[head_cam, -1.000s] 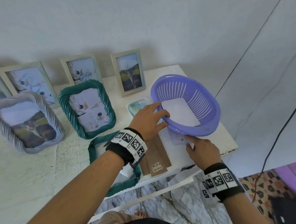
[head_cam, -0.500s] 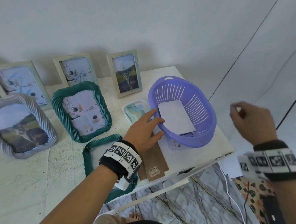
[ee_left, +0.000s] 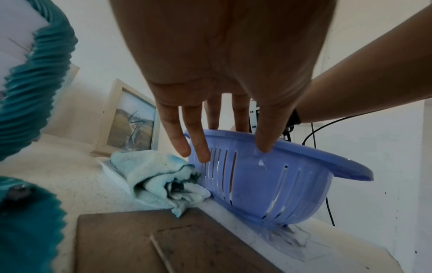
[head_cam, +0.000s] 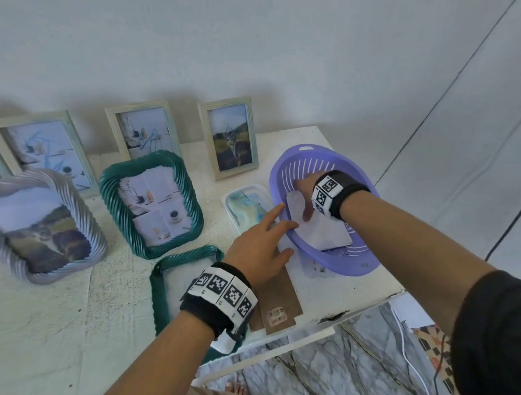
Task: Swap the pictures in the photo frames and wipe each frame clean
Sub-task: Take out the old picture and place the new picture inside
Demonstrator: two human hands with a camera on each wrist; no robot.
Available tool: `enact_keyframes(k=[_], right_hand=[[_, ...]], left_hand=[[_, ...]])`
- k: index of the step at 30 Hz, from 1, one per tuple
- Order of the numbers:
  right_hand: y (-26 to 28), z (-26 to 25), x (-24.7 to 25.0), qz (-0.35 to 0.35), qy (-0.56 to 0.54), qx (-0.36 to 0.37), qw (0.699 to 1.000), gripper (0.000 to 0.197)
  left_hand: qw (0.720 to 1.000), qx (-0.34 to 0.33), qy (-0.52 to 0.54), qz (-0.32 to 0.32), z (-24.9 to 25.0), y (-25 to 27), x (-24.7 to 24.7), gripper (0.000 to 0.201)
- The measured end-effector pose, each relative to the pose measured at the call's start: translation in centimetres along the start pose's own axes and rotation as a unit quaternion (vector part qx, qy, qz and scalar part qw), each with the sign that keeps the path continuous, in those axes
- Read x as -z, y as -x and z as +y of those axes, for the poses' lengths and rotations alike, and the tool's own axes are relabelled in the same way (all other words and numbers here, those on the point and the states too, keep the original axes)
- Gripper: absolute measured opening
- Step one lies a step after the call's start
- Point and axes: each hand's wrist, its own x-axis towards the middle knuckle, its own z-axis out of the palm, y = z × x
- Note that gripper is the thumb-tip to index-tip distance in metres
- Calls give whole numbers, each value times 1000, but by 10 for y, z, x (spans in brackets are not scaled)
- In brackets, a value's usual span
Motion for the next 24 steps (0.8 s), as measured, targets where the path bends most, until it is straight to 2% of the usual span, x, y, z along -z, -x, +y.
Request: enact_keyframes(k=[4, 7, 8, 12, 14, 17, 21, 24], right_hand=[[-3, -1, -5, 30, 3, -3, 1000, 89], [0, -1, -2, 45, -7, -45, 998, 103], [4, -1, 4, 51, -26, -62, 996, 97], [32, 7, 30, 96, -128, -65, 985, 38], [51, 19, 40, 131, -239, -48, 961, 26], [87, 30, 60, 232, -363, -45, 902, 28], [144, 20, 81, 347, -421, -10, 838, 23], [168, -7, 82, 363, -473, 70, 800, 20]], left_hand=[[1000, 5, 2, -1, 1, 1, 0, 47], [1000, 0, 6, 1, 0, 1, 2, 47], [1000, -2, 7, 1, 0, 1, 2, 47], [998, -9, 44, 34, -3, 2, 3, 46], [992, -9, 93, 82, -6, 5, 7, 42], [974, -9, 159, 163, -10, 11, 17, 39], [938, 27, 248, 240, -3, 21, 36, 36], [913, 55, 313, 257, 2, 31, 49, 36]])
